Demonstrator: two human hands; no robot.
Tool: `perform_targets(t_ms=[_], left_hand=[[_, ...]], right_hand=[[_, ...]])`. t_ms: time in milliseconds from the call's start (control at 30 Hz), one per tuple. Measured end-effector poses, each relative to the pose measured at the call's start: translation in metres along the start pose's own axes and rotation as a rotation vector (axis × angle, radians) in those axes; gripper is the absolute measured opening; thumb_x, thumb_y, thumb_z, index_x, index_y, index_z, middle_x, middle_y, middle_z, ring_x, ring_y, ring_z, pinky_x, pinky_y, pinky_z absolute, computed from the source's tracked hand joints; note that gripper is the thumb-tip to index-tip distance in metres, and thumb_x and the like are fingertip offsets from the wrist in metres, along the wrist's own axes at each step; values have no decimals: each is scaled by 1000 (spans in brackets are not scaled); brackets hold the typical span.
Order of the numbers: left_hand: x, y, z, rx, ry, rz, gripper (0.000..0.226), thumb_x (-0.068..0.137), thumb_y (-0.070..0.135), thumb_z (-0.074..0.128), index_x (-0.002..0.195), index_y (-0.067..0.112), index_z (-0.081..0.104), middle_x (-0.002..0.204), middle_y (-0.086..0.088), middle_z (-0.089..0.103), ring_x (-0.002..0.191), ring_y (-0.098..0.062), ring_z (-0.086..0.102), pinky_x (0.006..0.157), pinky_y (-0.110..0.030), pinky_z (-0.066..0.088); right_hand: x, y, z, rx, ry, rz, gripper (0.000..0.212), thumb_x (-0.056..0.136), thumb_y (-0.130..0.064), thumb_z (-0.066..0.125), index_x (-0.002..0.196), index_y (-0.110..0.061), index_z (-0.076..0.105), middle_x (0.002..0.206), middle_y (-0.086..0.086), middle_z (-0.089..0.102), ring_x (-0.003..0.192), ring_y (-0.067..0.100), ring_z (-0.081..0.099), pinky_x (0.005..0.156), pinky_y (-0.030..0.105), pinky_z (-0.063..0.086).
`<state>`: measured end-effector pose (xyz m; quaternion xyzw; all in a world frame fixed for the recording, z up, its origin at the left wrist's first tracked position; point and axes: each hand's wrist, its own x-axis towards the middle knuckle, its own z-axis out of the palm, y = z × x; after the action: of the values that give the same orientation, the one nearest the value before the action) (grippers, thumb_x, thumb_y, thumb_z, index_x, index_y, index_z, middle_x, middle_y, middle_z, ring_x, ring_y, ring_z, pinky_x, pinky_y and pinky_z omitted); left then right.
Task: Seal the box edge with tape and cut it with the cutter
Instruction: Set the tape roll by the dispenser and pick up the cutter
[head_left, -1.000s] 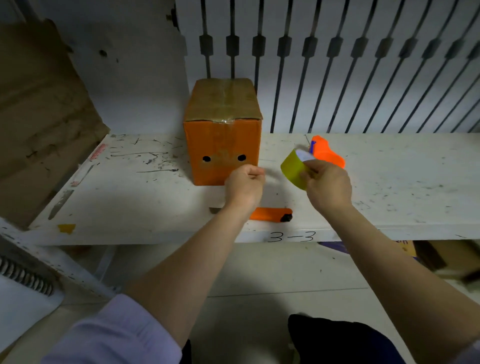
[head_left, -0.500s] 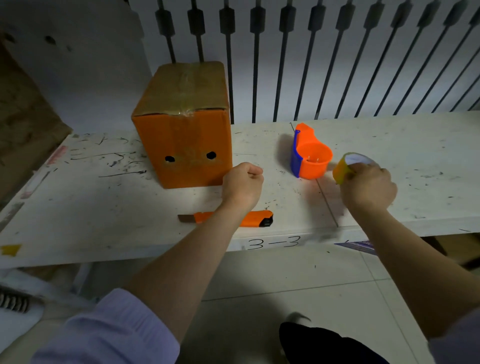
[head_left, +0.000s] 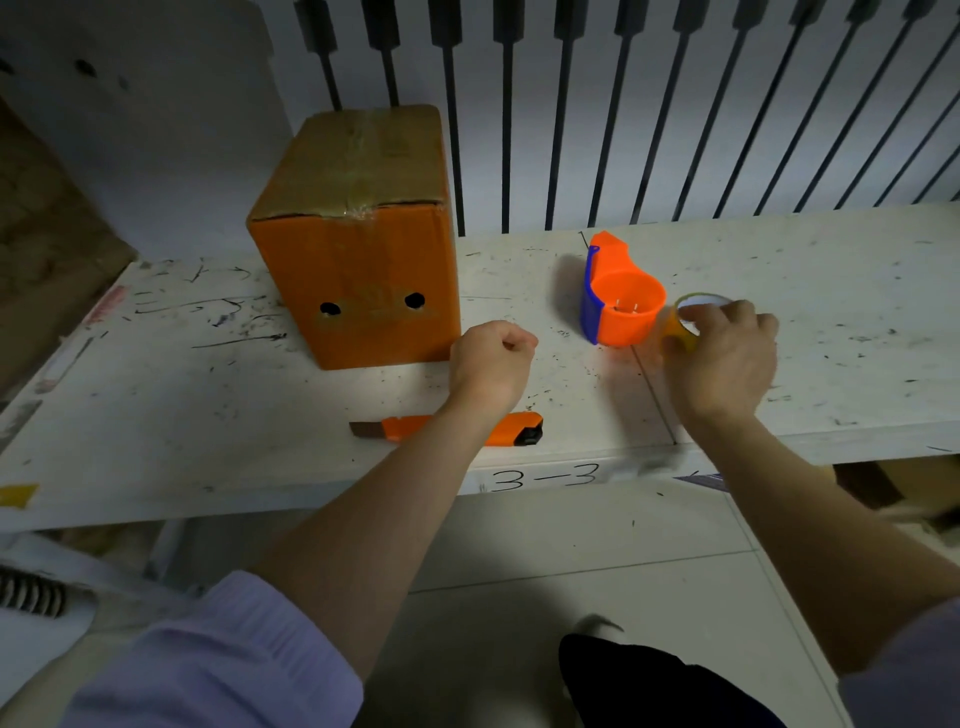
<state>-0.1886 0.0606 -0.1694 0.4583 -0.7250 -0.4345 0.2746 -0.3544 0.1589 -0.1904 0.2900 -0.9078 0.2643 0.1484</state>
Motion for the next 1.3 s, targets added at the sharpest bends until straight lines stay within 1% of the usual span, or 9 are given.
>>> perform_targets(t_ms=[167,333,467,567,700,800,933,1100,1300], left_hand=[[-19,-5,-28,-27,27,-8,17,90,11,54,97,13,69,104,-2,68,85,-10,59,70,-17,46],[-44,-21,-64,-32,123,-58,14,89,15,57,92,16,71,96,3,68,89,-12,58,80,-24,44],[-62,-41,-93,-29,166,-84,15,89,13,56,93,14,70,101,-1,70,90,-13,59,83,-26,48],[-73,-54,-108,-58,169,-104,15,88,11,56,93,12,70,101,-2,70,89,-12,59,82,-23,46],[-88,-64,-119,-104,178,-139,15,87,13,58,94,9,71,97,-6,71,91,-19,63,86,-32,50],[-99,-68,-124,-134,176,-158,13,86,12,58,89,9,71,94,-7,72,92,-21,64,86,-33,51],[-113,-72,-130,-123,153,-174,15,88,12,57,93,10,71,100,-5,71,95,-19,63,89,-32,51],[-127,-70,-128,-124,128,-196,14,87,14,58,91,10,71,101,-6,71,97,-21,63,89,-35,52],[-132,-58,-126,-127,117,-189,14,88,18,58,93,11,69,100,-6,70,95,-21,62,86,-31,51]], right_hand=[[-45,-48,-7,276,-244,-250,24,82,-19,60,104,-18,71,106,10,65,107,31,55,77,35,44],[-92,-96,-9,89,-762,-565,58,82,-53,55,135,-30,47,138,0,51,125,24,43,104,37,35],[-113,-108,-7,-126,-760,-616,64,80,-45,62,139,-37,36,130,3,51,120,25,46,103,39,35],[-119,-111,-12,-139,-728,-582,51,86,-27,58,135,-31,44,120,8,54,112,28,51,96,37,42],[-126,-118,-21,-25,-728,-406,29,93,-27,43,116,-17,58,106,11,61,96,31,59,85,40,50],[-133,-124,-34,271,-833,-163,26,97,-27,32,109,-13,51,96,14,64,79,29,63,77,44,55],[-144,-134,-55,626,-946,177,29,98,-32,34,109,-9,49,83,11,59,63,21,55,57,33,54],[-150,-140,-69,564,-794,207,45,87,-55,49,80,-11,59,63,6,59,50,17,52,48,27,49],[-156,-137,-80,586,-796,226,47,87,-53,49,89,-8,63,62,6,57,49,17,50,47,26,47]])
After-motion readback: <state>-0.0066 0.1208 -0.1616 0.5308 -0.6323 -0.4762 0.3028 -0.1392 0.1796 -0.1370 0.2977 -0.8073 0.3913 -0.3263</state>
